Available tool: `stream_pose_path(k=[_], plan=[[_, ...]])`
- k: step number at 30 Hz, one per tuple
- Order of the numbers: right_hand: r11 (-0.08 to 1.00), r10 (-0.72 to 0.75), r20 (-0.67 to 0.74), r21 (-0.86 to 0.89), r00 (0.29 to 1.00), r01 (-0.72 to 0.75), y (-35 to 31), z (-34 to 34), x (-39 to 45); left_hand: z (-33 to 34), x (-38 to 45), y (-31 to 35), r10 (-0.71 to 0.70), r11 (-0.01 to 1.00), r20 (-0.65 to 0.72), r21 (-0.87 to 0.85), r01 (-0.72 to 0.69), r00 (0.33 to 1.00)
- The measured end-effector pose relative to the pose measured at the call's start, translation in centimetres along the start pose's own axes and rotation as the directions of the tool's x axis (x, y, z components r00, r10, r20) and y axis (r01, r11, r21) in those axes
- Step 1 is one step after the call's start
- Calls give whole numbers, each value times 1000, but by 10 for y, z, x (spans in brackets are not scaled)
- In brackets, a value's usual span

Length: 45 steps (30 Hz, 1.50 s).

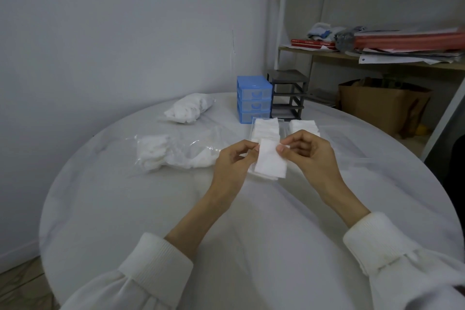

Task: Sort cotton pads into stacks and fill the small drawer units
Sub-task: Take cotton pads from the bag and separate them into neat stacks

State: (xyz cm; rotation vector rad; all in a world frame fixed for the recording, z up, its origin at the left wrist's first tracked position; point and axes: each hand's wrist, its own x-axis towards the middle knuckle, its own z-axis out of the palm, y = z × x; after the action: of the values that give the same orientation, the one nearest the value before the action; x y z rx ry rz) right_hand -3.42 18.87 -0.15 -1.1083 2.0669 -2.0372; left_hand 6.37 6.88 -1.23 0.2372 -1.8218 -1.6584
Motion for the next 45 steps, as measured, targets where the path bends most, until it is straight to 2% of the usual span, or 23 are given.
stream_pose_path(k=[11, 16, 24, 31, 39, 45], plan=[[997, 68, -13, 23, 998, -67, 0, 2, 0, 1, -1, 0, -33, 999, 3, -30, 33, 999], [997, 71, -9, 9, 997, -70, 1, 1, 0, 3, -1, 5, -138, 984, -1, -111, 137, 990], [999, 16, 1, -45, 1000, -16, 3, 2, 0, 1, -1, -1, -79, 995, -3, -63, 79, 997], [994, 43, 72, -103, 997, -35, 8, 2, 1, 0, 1, -3, -75, 995, -14, -60, 74, 997], [995, 43, 150, -93, 988, -30, 6, 1, 2, 0, 0, -3, -53, 999, 24, 2, 53, 998], [996, 4, 127, -84, 992, 7, 6, 1, 2, 0, 0, -4, -52, 996, 18, 80, 50, 999]])
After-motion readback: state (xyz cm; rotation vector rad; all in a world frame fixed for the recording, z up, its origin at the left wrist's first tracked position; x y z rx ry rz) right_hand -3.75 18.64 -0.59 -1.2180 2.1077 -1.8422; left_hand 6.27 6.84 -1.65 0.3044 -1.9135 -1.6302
